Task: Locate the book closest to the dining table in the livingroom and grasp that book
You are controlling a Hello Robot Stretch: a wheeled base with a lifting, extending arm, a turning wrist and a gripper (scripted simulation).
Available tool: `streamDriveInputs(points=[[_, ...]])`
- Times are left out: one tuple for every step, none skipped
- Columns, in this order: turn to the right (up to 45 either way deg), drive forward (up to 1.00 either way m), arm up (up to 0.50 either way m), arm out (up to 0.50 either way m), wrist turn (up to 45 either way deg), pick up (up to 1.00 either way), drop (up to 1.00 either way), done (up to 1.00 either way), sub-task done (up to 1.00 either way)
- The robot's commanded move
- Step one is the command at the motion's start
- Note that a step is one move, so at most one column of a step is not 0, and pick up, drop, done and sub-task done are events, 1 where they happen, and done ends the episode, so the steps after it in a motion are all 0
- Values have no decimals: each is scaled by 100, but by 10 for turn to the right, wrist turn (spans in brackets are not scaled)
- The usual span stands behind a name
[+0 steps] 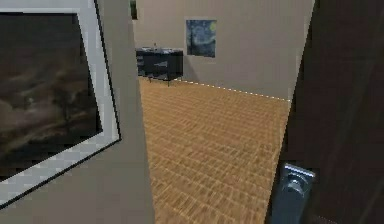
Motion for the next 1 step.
streamDriveInputs(points=[[-30,0,0,0,0,0,0,0,0]])
